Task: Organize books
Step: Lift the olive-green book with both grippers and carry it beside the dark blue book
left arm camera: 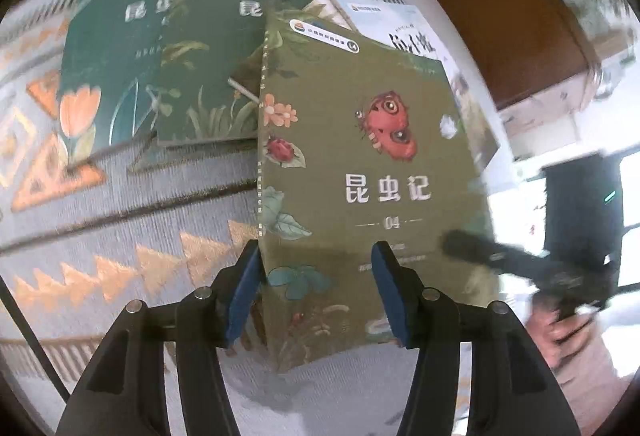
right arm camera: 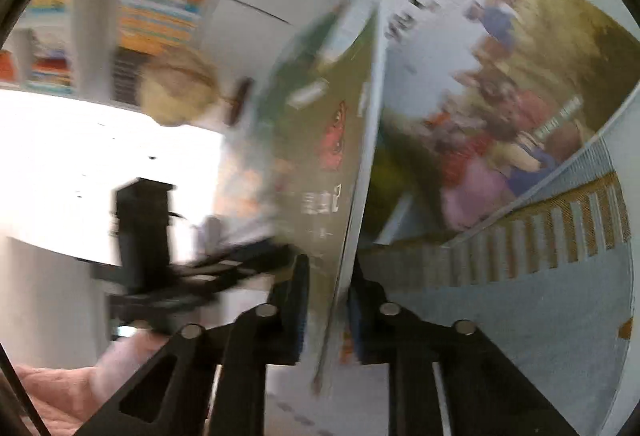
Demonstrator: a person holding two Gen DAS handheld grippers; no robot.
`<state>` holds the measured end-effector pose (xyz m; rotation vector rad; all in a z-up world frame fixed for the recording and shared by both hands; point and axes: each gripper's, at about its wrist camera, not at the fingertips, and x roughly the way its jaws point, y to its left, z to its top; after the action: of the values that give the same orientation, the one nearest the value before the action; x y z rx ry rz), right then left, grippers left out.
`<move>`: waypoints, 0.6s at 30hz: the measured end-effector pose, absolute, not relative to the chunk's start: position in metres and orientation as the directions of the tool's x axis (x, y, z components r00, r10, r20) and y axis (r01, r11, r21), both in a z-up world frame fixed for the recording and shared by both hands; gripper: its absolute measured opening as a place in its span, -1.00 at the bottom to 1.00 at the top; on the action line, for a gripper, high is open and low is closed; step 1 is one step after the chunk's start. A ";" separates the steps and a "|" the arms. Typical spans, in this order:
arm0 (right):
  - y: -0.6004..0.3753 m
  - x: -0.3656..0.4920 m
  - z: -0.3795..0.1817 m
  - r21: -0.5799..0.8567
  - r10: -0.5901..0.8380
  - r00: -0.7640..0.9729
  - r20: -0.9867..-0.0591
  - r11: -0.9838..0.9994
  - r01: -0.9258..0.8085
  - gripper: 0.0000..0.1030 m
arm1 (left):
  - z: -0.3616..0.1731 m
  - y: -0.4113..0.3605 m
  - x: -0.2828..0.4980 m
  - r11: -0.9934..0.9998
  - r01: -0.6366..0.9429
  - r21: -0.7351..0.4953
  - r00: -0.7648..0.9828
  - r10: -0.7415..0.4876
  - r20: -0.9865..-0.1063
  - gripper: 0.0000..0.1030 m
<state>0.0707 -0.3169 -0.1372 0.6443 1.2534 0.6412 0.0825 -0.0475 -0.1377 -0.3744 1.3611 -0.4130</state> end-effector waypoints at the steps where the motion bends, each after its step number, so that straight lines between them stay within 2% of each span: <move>1: -0.317 0.071 -0.138 0.729 0.729 0.193 -0.657 0.679 -0.083 -0.84 | -0.135 -0.044 0.082 0.848 0.046 -0.528 0.164 -0.528 -0.833 0.01; 3: -0.311 0.068 -0.137 0.702 0.703 0.206 -0.680 0.706 -0.093 -0.84 | -0.122 -0.042 0.078 0.812 0.053 -0.581 0.194 -0.579 -0.792 0.01; 8: -0.302 0.058 -0.130 0.689 0.696 0.226 -0.682 0.714 -0.119 -0.84 | -0.106 -0.059 0.074 0.853 0.127 -0.506 0.229 -0.522 -0.821 -0.04; 11: -0.303 0.056 -0.125 0.678 0.687 0.232 -0.689 0.724 -0.130 -0.84 | -0.102 -0.060 0.071 0.851 0.139 -0.506 0.239 -0.524 -0.817 -0.15; 18: -0.292 0.052 -0.093 0.616 0.659 0.260 -0.706 0.752 -0.235 -0.82 | -0.089 -0.047 0.059 0.852 0.160 -0.498 0.269 -0.523 -0.809 -0.15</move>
<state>0.0520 -0.2922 -0.0932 0.4305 1.1595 0.6307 0.0593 -0.0473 -0.0886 -0.3478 1.2181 -0.4731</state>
